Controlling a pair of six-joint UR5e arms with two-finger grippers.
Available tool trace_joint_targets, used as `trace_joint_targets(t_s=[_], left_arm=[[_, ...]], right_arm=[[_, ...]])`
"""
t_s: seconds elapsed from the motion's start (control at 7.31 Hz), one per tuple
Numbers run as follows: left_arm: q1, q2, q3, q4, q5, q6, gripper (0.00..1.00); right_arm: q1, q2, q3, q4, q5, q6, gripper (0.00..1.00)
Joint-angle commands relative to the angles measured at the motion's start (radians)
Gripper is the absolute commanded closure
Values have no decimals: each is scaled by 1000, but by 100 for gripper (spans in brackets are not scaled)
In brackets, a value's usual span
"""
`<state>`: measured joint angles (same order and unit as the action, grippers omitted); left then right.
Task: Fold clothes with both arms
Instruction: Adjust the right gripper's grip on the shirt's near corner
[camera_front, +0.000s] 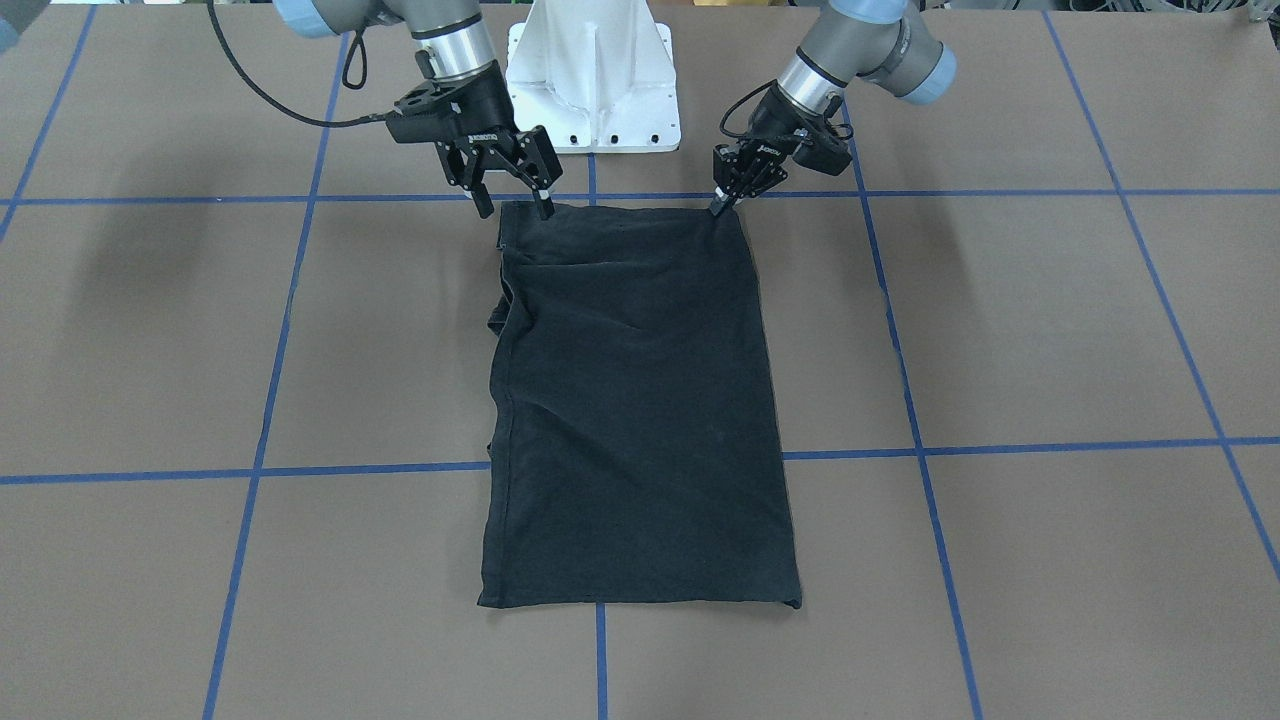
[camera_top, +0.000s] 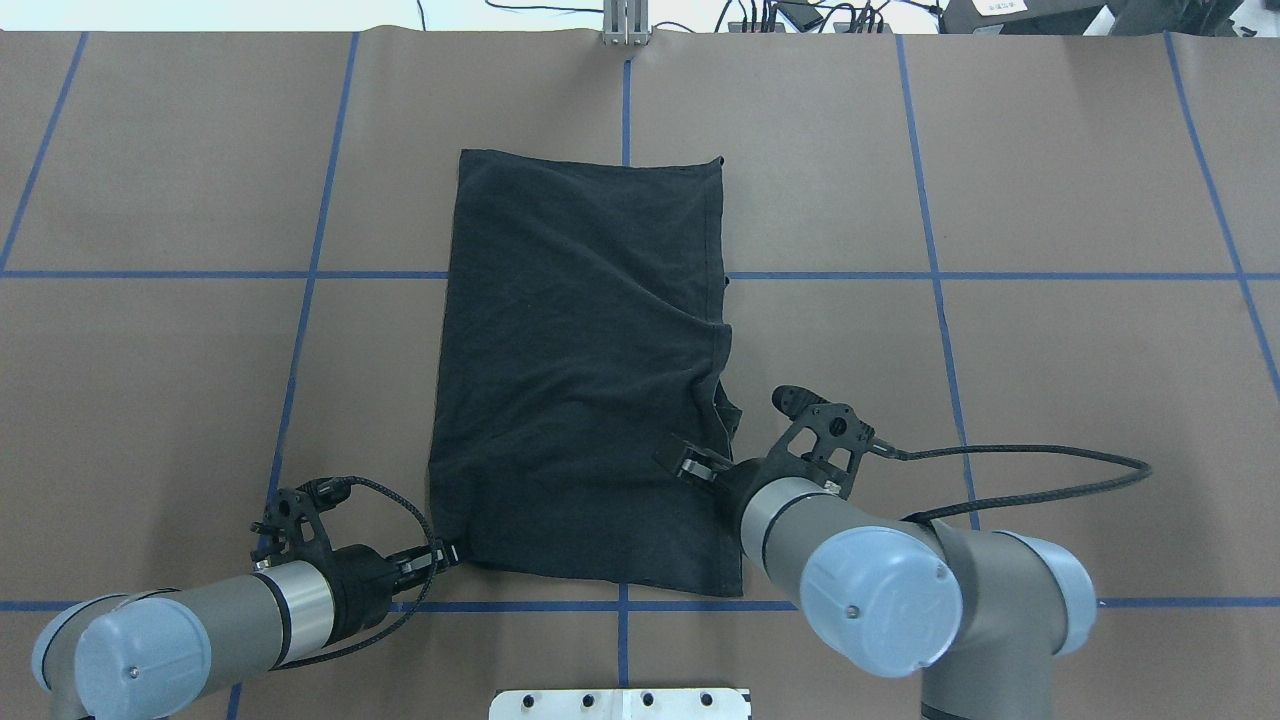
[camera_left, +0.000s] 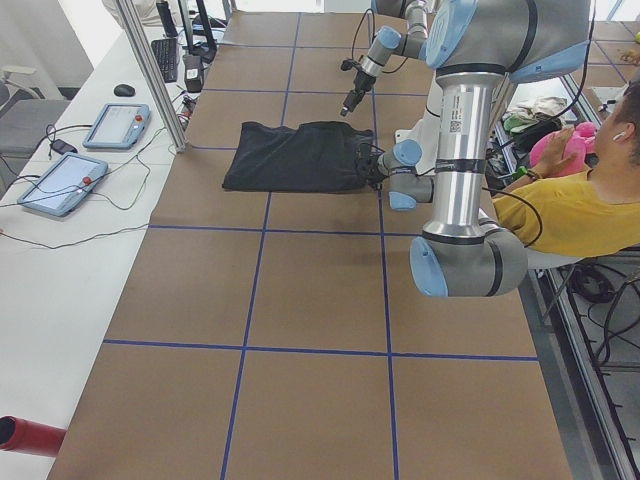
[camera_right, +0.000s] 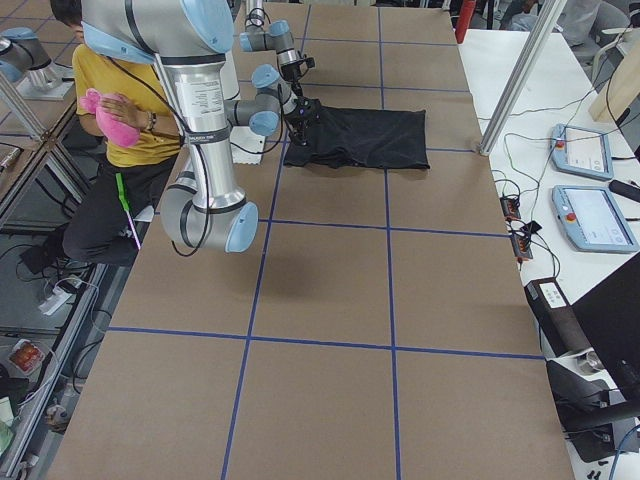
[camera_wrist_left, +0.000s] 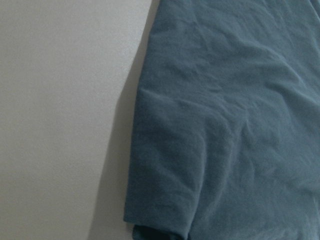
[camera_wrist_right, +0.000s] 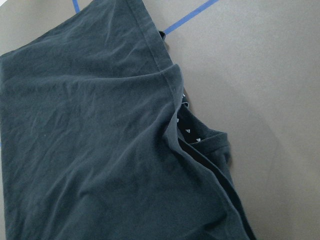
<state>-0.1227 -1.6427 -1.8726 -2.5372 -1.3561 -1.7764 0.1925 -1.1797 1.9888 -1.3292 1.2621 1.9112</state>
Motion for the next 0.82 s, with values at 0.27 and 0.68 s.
trace_joint_targets(t_s=[0.27,0.68], left_arm=[[0,-3,1,0,0,0,100],[0,-5,1,0,0,0,100]], right_arm=[[4,90,-177,-21,5,141,10],[-19,100,-186,-54,5,161,11]])
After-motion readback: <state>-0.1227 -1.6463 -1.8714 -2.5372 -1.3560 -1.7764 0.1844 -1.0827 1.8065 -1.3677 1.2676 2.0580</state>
